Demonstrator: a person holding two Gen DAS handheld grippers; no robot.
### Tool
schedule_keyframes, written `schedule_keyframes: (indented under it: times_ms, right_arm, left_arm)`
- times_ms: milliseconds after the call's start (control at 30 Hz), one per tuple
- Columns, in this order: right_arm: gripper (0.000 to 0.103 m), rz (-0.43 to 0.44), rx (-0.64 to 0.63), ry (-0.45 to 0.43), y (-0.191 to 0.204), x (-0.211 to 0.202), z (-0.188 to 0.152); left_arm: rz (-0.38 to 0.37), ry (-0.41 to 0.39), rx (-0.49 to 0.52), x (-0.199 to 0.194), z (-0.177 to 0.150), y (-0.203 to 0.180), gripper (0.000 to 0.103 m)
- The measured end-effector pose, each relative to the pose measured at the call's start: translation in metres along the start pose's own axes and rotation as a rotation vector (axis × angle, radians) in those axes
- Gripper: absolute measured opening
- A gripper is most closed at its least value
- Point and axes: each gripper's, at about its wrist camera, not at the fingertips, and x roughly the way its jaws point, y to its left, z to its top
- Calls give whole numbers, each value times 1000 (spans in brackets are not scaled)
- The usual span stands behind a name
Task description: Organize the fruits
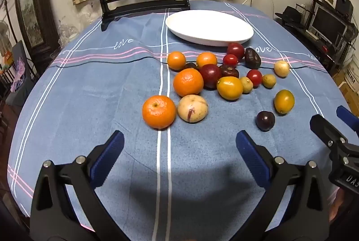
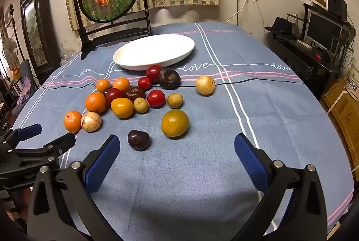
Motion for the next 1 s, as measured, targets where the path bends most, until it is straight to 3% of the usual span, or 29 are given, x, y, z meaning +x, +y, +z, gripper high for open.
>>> schedule_keyframes:
  times_ms: [167, 400, 1000]
  right_arm:
    - [102, -5, -3, 12, 0, 5, -4]
    - [102, -16, -8, 5, 2, 4, -1]
    - [102, -10, -21, -7, 2, 3, 0]
  left_arm:
    - [0, 28, 22, 3, 9, -8, 101]
    - [-22, -21, 10, -3, 2, -7, 101]
    - [-30, -31, 3, -4, 4, -6, 101]
